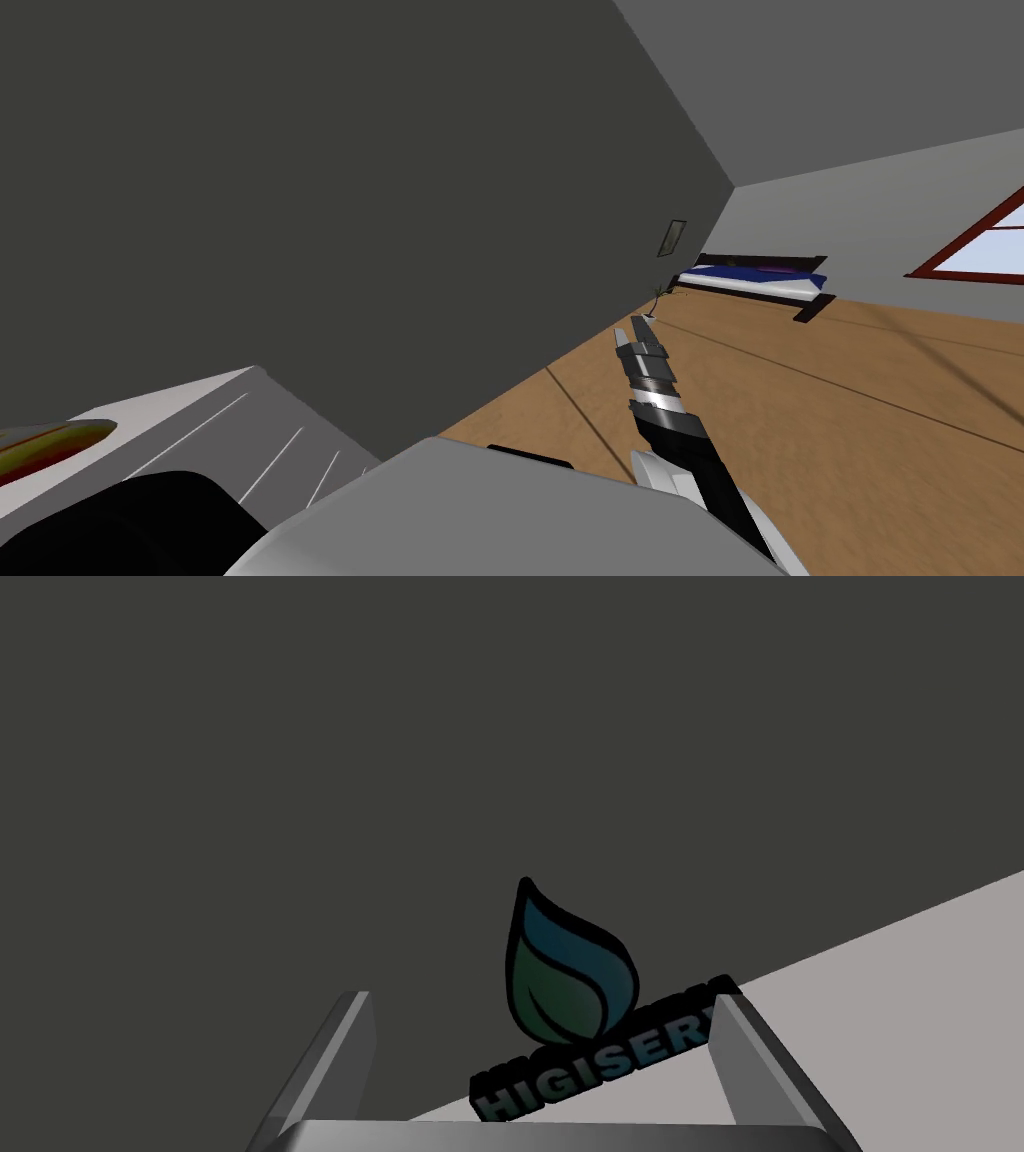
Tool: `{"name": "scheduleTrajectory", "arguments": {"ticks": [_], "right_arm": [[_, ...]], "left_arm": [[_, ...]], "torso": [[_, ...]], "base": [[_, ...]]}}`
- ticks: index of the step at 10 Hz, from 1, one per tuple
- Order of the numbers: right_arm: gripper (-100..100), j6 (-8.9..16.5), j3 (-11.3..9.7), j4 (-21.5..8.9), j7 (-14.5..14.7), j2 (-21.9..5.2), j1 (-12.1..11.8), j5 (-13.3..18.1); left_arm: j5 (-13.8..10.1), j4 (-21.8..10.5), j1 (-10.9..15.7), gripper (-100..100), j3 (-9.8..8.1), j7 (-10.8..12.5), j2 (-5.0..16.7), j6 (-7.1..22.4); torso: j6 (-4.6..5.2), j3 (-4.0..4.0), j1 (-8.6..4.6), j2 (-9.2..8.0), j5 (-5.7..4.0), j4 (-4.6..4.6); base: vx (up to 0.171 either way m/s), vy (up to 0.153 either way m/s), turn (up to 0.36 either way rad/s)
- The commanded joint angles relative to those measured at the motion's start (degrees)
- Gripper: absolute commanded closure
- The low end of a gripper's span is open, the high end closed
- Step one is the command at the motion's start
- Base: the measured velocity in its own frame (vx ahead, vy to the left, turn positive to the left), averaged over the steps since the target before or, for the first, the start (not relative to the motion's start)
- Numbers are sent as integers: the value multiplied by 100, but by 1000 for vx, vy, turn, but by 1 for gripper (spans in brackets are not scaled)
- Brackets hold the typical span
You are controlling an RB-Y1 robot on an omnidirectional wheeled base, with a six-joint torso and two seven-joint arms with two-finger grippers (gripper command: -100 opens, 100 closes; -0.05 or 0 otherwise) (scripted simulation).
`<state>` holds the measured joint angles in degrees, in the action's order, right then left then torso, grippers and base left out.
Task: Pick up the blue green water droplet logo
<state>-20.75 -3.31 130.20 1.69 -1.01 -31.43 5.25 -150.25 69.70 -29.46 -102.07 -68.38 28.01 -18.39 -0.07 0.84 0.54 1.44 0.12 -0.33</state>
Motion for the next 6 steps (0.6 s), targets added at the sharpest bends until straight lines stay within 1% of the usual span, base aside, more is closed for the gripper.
{"name": "scheduleTrajectory", "arguments": {"ticks": [1,3,4,6], "right_arm": [[0,0,0,0,0,0,0,0],[0,0,0,0,0,0,0,0],[0,0,0,0,0,0,0,0],[0,0,0,0,0,0,0,0]], "left_arm": [[-216,-208,23,-100,-265,-70,79,171],[-497,-483,65,-100,-604,-162,149,416],[-497,-483,65,-100,-644,-162,149,416],[-685,-688,114,-100,-962,-225,173,583]], "torso": [[0,0,0,0,0,0],[0,0,6,1,1,0],[1,-1,9,-2,2,0],[0,-8,2,-15,1,3]], "base": [[52,40,-4],[48,68,-1],[17,53,-4],[0,60,6]]}}
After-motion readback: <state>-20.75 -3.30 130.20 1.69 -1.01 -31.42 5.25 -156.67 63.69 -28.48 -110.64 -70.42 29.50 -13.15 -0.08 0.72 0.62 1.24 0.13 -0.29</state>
